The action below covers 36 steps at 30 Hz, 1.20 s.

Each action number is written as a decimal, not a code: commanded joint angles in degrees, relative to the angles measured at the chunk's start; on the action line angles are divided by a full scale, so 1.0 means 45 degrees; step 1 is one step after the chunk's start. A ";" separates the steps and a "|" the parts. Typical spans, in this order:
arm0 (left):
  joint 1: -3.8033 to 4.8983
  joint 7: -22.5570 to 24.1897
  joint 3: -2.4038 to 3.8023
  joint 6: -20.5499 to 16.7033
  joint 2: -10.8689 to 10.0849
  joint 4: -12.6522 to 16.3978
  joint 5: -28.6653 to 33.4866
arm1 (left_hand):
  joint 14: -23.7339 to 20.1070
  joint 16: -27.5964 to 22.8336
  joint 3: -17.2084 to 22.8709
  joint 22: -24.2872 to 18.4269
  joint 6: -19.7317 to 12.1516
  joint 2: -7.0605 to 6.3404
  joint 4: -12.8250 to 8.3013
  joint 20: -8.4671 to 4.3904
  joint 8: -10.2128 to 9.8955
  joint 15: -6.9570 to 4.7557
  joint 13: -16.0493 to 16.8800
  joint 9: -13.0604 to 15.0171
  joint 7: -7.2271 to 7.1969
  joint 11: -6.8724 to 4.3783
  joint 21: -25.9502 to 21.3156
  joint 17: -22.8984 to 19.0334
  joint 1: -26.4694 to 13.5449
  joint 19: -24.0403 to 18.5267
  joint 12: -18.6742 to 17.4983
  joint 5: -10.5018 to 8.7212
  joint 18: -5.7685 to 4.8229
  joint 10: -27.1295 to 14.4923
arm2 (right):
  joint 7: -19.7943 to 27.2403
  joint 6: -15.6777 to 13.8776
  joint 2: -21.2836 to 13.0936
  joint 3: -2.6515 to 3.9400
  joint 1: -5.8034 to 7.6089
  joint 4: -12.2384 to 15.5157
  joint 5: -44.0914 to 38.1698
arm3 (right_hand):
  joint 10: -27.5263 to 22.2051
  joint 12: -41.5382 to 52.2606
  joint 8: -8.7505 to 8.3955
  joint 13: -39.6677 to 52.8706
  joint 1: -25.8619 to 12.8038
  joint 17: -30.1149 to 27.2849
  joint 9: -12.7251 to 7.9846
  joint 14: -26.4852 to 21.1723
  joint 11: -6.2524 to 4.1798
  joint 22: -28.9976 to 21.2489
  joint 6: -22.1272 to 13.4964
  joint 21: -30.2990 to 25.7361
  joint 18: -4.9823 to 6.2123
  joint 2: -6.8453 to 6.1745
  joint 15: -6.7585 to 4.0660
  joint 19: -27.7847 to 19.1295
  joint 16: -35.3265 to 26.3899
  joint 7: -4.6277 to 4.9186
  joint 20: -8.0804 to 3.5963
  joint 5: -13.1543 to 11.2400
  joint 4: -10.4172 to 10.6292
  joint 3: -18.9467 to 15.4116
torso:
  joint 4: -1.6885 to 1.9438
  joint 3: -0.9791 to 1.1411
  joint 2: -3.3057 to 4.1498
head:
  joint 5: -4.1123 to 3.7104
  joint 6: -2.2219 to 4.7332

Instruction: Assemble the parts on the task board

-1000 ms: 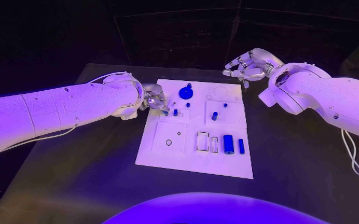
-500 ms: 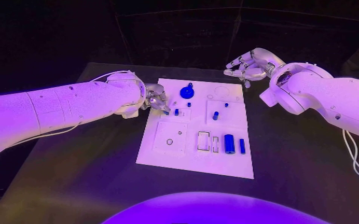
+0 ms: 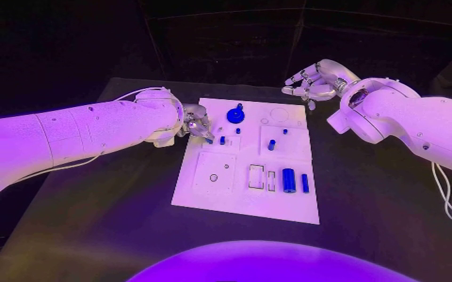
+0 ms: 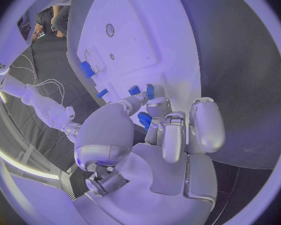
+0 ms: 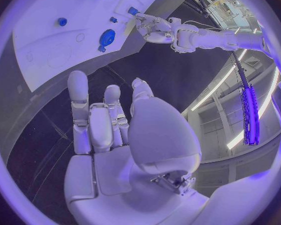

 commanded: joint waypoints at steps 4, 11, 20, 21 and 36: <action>-0.0018 -0.0104 -0.0029 0.0455 0.0014 0.0042 -0.0096 | 0.1365 0.0080 0.1738 0.0008 0.0021 -0.0018 -0.1681 -0.0032 0.0057 -0.0080 0.0027 0.0006 -0.0049 -0.0024 0.0021 0.3354 0.0106 0.0064 0.0093 0.0046 0.0136 0.0076 | 0.0063 0.0000 -0.0002 0.0007 0.0022 0.0023 0.0032 | -0.0081 0.0000 0.0041 -0.0010 0.0032 0.0012 -0.0006 0.0246 0.0024 -0.0008 -0.0078 -0.0041 0.0117 0.0107 -0.0043 -0.0063 -0.0068 0.0002 0.0013 0.0045 -0.0029 -0.0049 | 0.0003 -0.0002 -0.0005 | 0.0005 -0.0026; -0.0018 -0.0097 -0.0030 0.0347 0.0020 0.0002 -0.0120 | 0.1365 0.0080 0.1658 0.0028 0.0134 -0.0153 -0.1627 -0.0033 0.0128 -0.0077 0.0147 0.0008 -0.0080 -0.0036 0.0027 0.3354 -0.0038 0.0066 0.0193 0.0088 0.0130 0.0160 | 0.0065 0.0017 0.0018 0.0007 0.0022 0.0002 0.0032 | -0.0081 0.0000 0.0041 -0.0010 0.0032 0.0012 -0.0006 0.0246 0.0024 -0.0008 -0.0078 -0.0041 0.0117 0.0107 -0.0043 -0.0063 -0.0068 0.0002 0.0013 0.0045 -0.0029 -0.0049 | 0.0005 -0.0004 -0.0002 | 0.0006 -0.0030; -0.0018 -0.0084 -0.0030 0.0223 0.0036 -0.0032 -0.0131 | 0.1365 0.0080 0.1256 0.0066 0.0307 -0.0318 -0.1395 -0.0064 0.0219 -0.0124 0.0220 -0.0022 -0.0189 -0.0108 0.0035 0.3354 -0.0331 0.0071 0.0265 0.0050 0.0126 0.0258 | 0.0062 0.0021 0.0023 0.0007 0.0022 -0.0001 0.0032 | -0.0081 0.0000 0.0041 -0.0010 0.0032 0.0012 -0.0006 0.0246 0.0024 -0.0008 -0.0078 -0.0041 0.0117 0.0107 -0.0043 -0.0063 -0.0068 0.0002 0.0013 0.0045 -0.0029 -0.0049 | -0.0006 -0.0001 0.0003 | -0.0007 -0.0054; -0.0018 -0.0083 -0.0030 0.0214 0.0038 -0.0031 -0.0131 | 0.1365 0.0080 0.1159 0.0082 0.0332 -0.0341 -0.1347 -0.0072 0.0227 -0.0135 0.0248 -0.0032 -0.0208 -0.0121 0.0045 0.3354 -0.0380 0.0077 0.0288 0.0043 0.0123 0.0277 | 0.0061 0.0021 0.0022 0.0007 0.0022 0.0000 0.0032 | -0.0081 0.0000 0.0041 -0.0010 0.0032 0.0012 -0.0006 0.0246 0.0024 -0.0008 -0.0078 -0.0041 0.0117 0.0107 -0.0043 -0.0063 -0.0068 0.0002 0.0013 0.0045 -0.0029 -0.0049 | -0.0008 -0.0001 0.0000 | -0.0007 -0.0066; -0.0018 -0.0064 -0.0030 0.0165 0.0034 -0.0020 -0.0132 | 0.1365 0.0080 -0.0327 0.0240 0.0683 -0.0566 -0.0689 -0.0168 0.0199 -0.0233 0.0605 -0.0258 -0.0357 -0.0237 0.0128 0.3354 -0.0913 0.0132 0.0570 -0.0054 0.0095 0.0448 | 0.0052 0.0033 0.0027 0.0007 0.0024 0.0000 0.0032 | -0.0081 0.0000 0.0041 -0.0010 0.0032 0.0012 -0.0006 0.0246 0.0024 -0.0008 -0.0078 -0.0041 0.0117 0.0107 -0.0043 -0.0063 -0.0068 0.0002 0.0013 0.0045 -0.0029 -0.0049 | 0.0004 -0.0004 0.0000 | -0.0023 -0.0085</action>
